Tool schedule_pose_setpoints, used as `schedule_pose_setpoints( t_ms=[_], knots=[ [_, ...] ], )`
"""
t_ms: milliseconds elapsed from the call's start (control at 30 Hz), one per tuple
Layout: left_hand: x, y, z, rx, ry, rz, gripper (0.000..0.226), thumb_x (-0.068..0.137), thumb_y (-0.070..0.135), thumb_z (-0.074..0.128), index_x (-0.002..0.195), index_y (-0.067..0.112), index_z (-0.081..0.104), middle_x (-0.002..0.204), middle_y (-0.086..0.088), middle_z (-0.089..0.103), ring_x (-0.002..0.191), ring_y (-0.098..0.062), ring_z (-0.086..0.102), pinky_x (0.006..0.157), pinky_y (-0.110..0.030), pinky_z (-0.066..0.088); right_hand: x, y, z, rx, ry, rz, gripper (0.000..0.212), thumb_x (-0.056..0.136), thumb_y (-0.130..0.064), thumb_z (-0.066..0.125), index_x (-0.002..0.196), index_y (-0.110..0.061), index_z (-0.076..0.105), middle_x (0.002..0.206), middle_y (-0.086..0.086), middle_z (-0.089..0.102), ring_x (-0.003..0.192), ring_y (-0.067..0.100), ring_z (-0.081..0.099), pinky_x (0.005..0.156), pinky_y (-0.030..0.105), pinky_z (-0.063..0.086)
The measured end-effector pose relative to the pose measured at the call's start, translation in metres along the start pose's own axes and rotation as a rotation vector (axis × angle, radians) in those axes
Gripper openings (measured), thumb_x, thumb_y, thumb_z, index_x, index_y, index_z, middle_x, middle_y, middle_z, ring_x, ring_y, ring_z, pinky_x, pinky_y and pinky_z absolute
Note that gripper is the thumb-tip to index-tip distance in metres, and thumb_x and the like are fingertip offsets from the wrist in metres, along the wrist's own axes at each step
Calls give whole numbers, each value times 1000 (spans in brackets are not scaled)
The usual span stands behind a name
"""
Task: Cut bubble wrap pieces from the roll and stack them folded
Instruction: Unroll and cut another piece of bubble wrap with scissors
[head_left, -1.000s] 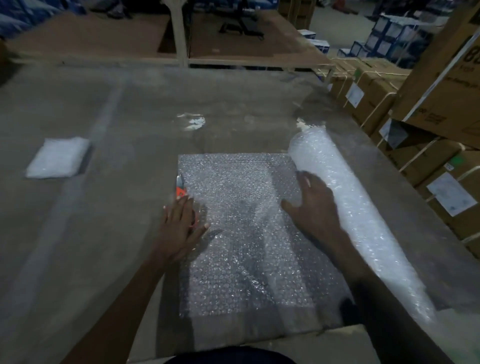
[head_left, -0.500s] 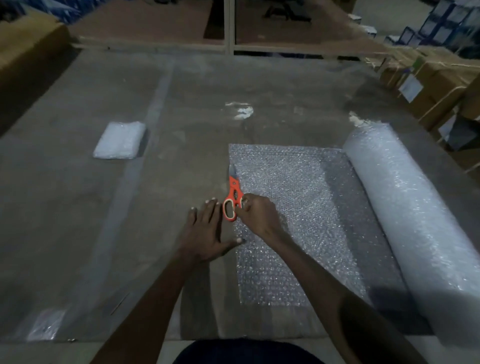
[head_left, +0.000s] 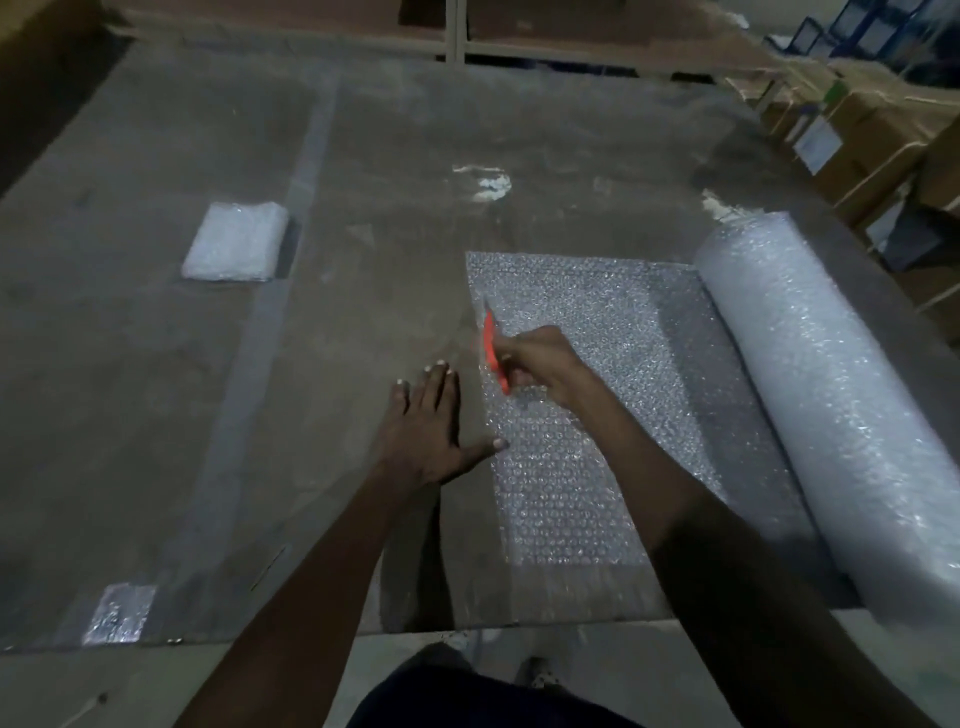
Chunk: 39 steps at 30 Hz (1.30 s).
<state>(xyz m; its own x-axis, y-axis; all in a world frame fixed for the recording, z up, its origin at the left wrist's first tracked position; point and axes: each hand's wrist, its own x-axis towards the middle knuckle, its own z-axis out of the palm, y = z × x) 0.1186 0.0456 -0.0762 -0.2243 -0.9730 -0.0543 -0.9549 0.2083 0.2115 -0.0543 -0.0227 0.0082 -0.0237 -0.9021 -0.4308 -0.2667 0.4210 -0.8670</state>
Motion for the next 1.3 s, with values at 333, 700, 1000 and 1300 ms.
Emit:
schedule_pose_setpoints(
  t_ms=[333,700,1000,1300],
  knots=[
    [-20,44,5,-104,-24,64,116,76,91,6,160,10,4,168,-10,-1,154,-25,-3,122,-51,-5,-126,86,-71,625,-7,3,13,89,-9,74,101,-6,70,72,3,58,56,9,51,50,19,42],
    [-59,102,27,-22,-126,197,105,86,84,17,159,10,4,168,-11,-3,154,-25,-5,122,-49,-4,-269,184,-75,507,198,128,51,64,-46,83,87,-3,69,58,7,58,41,13,47,40,20,33],
    [-59,110,14,36,-119,226,82,101,63,24,160,9,5,167,-12,-2,154,-26,-3,123,-46,-2,-320,226,-73,472,142,215,41,76,-44,84,66,-9,66,58,13,55,44,19,46,45,25,35],
    [-51,111,32,8,-81,245,70,106,50,24,157,3,13,166,-18,9,153,-33,6,123,-50,9,-315,231,-72,462,154,219,44,73,-46,85,75,-6,67,59,13,55,43,19,45,44,24,35]
  ],
)
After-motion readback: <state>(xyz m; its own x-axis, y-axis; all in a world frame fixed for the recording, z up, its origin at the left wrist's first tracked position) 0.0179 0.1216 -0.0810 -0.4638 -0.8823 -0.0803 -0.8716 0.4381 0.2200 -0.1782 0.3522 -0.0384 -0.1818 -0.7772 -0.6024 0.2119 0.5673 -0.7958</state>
